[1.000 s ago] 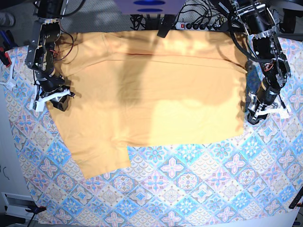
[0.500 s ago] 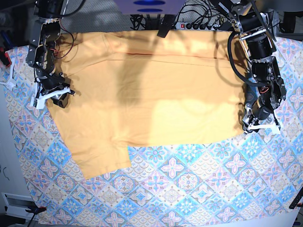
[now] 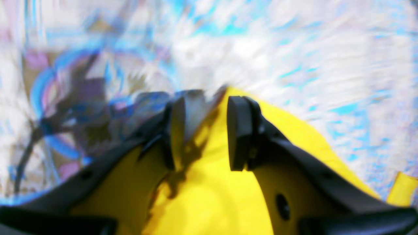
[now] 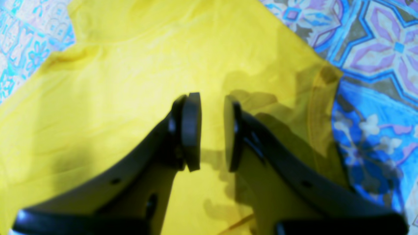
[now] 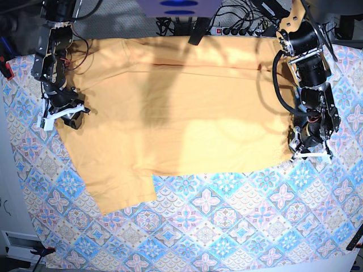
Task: Fold the T-shirt properly
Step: 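Release the edge and move both grippers along the shirt's sides, then lower both grippers onto the shirt's side edges and grasp them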
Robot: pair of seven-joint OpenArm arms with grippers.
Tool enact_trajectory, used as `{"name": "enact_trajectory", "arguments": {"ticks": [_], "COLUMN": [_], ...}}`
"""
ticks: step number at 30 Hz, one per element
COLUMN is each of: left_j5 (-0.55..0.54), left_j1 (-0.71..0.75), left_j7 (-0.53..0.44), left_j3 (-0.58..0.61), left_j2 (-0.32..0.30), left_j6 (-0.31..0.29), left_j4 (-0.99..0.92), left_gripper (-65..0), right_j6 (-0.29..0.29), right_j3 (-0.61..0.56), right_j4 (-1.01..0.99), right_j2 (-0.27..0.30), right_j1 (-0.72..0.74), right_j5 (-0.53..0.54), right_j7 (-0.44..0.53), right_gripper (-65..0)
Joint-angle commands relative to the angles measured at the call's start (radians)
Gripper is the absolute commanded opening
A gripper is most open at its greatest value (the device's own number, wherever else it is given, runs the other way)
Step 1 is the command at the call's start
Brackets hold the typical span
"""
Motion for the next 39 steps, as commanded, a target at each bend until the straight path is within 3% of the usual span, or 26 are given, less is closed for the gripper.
{"name": "enact_trajectory", "arguments": {"ticks": [1,10,39], "left_j5": [-0.009,-0.009,-0.009], "left_j1": [-0.024,-0.032,-0.078], "left_j7": [-0.032,-0.12,-0.181], "left_j3": [-0.003,0.124,0.131], "left_j2": [-0.014,-0.014,-0.01], "left_j6": [-0.011,-0.011,-0.011], "left_j4": [0.018,-0.038,-0.229], "left_gripper": [-43.1,-43.0,-44.3], "right_j6": [0.011,0.011,0.011], "right_j3": [0.005,0.005,0.009], "right_j4": [0.016,0.016,0.022], "right_j2": [0.013,0.013,-0.007], "right_j1": [0.008,0.002,-0.001], "right_j5": [0.011,0.011,0.011], "right_j7": [0.022,0.022,0.022], "right_gripper": [-52.6,-52.6,-52.7]}}
